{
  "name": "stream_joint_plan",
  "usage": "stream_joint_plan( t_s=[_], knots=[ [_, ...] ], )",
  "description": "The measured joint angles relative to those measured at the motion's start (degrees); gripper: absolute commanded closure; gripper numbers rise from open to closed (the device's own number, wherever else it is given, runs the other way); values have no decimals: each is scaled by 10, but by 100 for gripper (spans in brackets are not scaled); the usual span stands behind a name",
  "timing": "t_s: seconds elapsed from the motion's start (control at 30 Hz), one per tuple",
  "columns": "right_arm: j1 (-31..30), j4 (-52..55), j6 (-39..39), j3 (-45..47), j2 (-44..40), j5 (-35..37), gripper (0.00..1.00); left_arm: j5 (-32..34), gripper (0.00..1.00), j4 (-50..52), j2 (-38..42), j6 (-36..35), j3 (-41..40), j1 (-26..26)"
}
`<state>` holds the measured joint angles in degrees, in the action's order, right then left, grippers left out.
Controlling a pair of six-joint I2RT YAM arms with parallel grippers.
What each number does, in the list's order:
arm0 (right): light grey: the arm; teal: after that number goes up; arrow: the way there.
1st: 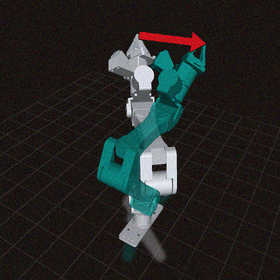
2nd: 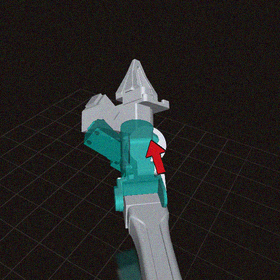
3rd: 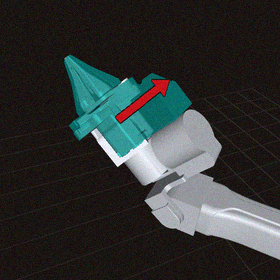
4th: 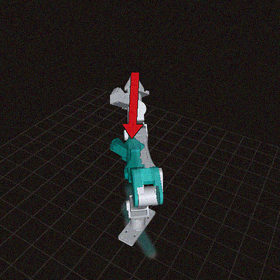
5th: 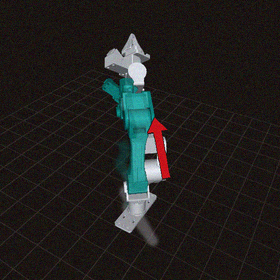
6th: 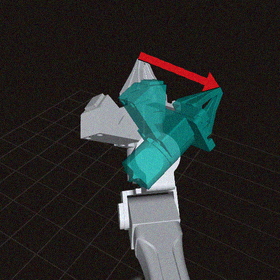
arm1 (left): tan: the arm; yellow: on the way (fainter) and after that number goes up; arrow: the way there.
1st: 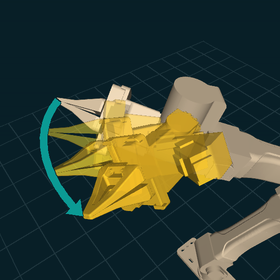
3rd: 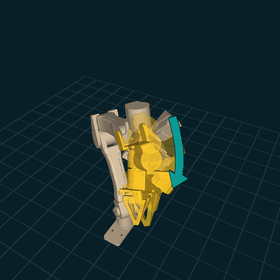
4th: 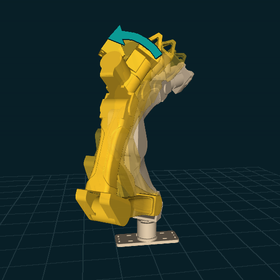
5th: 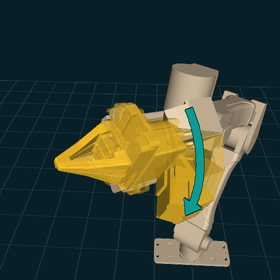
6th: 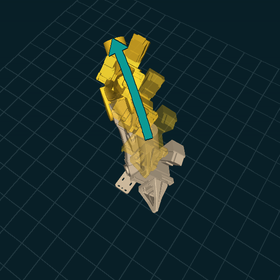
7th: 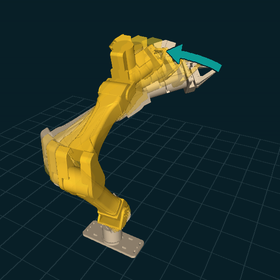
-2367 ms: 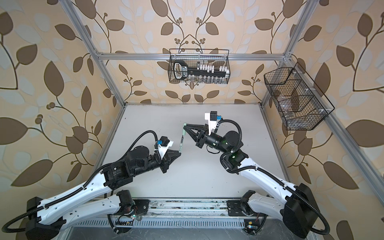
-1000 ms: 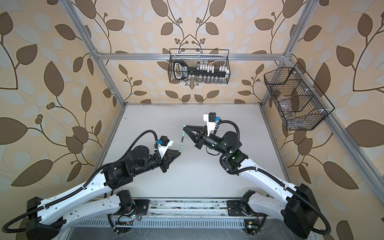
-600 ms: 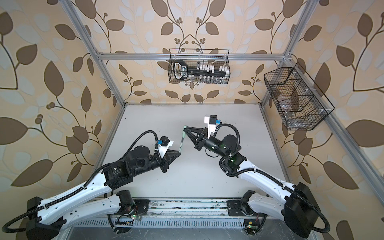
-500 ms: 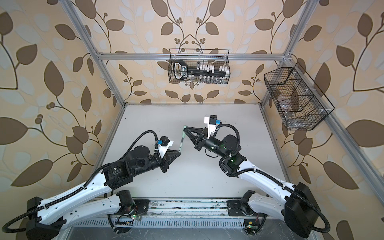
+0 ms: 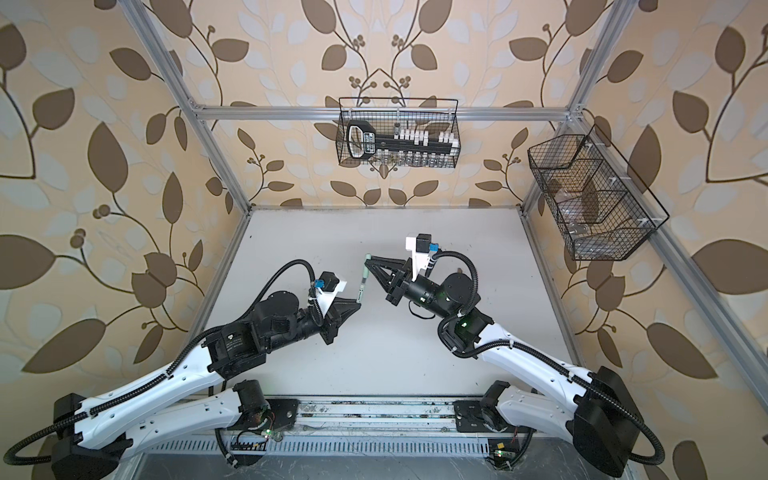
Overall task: Insert pens into pen caps
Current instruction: Put on the pen cap to the pen.
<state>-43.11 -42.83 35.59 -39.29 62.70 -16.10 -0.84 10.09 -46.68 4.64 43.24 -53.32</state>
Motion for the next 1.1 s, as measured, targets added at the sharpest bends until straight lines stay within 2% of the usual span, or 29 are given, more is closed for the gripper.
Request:
stream_joint_plan(
  t_s=[0.13, 0.23, 0.33, 0.47, 0.6, 0.67, 0.87, 1.1],
  knots=[
    [-13, 1, -16, 2, -1, 16, 100, 4, 100, 1, -1, -3, 9, 0],
    [-20, 3, -30, 2, -3, 27, 88, 10, 100, 6, -3, -7, 21, 0],
    [-25, 14, -46, 2, -10, 38, 81, 14, 100, 13, -5, -16, 27, 0],
    [-29, 45, -66, 2, -19, 46, 64, 21, 100, 12, -5, -26, 35, 0],
    [-27, 92, -82, 2, -31, 42, 54, 28, 100, 11, -10, -31, 46, 0],
    [-15, 111, -85, 1, -38, 21, 50, 29, 100, 11, -16, -31, 48, 0],
    [41, 135, -58, -24, -27, -82, 43, 28, 100, 13, -31, -30, 48, 0],
    [46, 148, -50, -51, 1, -146, 39, 28, 100, 13, -32, -30, 48, 0]
  ],
)
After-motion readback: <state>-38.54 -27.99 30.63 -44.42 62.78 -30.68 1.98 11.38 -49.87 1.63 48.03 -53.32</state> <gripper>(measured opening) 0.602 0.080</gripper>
